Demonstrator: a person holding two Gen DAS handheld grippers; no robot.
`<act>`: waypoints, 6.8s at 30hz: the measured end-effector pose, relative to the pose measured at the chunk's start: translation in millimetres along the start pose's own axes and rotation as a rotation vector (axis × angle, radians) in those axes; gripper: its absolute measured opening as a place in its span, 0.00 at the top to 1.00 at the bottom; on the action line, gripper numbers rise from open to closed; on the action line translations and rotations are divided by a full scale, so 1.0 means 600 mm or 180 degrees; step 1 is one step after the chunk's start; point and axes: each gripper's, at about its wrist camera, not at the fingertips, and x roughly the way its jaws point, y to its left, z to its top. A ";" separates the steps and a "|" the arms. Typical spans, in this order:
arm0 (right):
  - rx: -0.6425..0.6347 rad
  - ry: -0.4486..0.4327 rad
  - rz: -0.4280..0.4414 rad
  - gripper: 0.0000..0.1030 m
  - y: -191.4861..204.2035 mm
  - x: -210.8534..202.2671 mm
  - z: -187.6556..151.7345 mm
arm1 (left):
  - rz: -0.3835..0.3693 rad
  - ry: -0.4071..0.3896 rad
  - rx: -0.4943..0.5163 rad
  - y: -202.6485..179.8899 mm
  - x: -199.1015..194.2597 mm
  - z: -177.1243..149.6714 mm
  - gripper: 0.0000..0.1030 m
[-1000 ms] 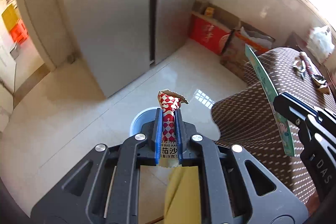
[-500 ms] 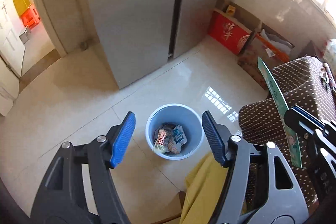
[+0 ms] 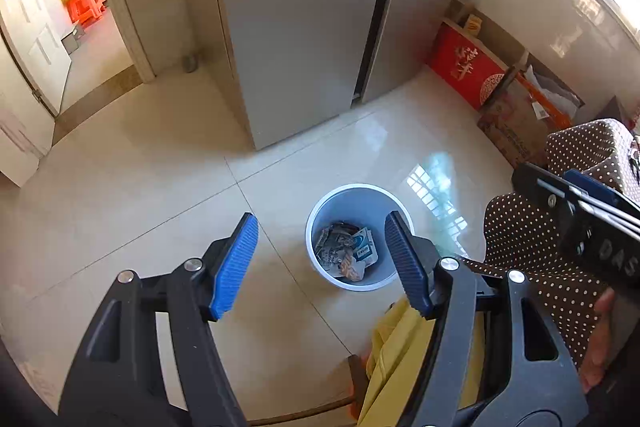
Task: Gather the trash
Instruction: 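Carry both items over the wastebasket and open both tools, then move both open tools back over the table toward the remaining packets, then close the right tool on the blue-white packet while the left tool grasps a small wrapper, then carry both items over the wastebasket and open both tools, then move both open tools back over the table toward the red paper bag, then close the right tool on the black snack bag and lift it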
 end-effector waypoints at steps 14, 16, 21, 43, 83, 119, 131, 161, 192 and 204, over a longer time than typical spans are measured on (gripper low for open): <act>-0.0109 -0.0263 0.0107 0.17 -0.016 -0.091 -0.036 | -0.0047 -0.0246 0.0134 -0.047 -0.056 0.006 0.36; 0.0026 -0.0410 0.0030 0.14 -0.034 -0.121 -0.042 | -0.0076 -0.0280 0.0174 -0.061 -0.067 0.005 0.36; 0.0218 -0.0798 -0.0103 0.13 -0.092 -0.196 -0.064 | -0.0197 -0.0377 0.0308 -0.106 -0.094 -0.003 0.36; 0.1340 -0.0985 -0.0891 0.13 -0.470 -0.331 -0.151 | -0.0888 -0.0342 0.1205 -0.402 -0.144 -0.008 0.31; 0.1703 -0.0470 -0.0420 0.89 -0.608 -0.308 -0.049 | -0.1171 0.0058 0.2079 -0.746 0.035 0.092 0.87; 0.0244 -0.0045 0.0397 0.89 -0.154 -0.178 0.040 | -0.0316 -0.0199 0.0912 -0.247 -0.020 0.109 0.95; 0.0059 0.0270 0.0394 0.88 -0.086 -0.085 0.041 | -0.0177 -0.0093 0.0613 -0.160 0.017 0.100 0.49; 0.0605 -0.0125 -0.0227 0.26 -0.324 -0.189 0.044 | -0.0497 -0.0116 0.0731 -0.257 -0.044 0.080 0.48; 0.0622 0.0544 -0.1044 0.50 -0.656 -0.169 0.009 | -0.0924 -0.0021 0.1608 -0.597 -0.053 0.067 0.40; 0.0877 0.0126 -0.0799 0.93 -0.679 -0.276 -0.004 | -0.1190 0.0021 0.1897 -0.705 -0.078 0.041 0.40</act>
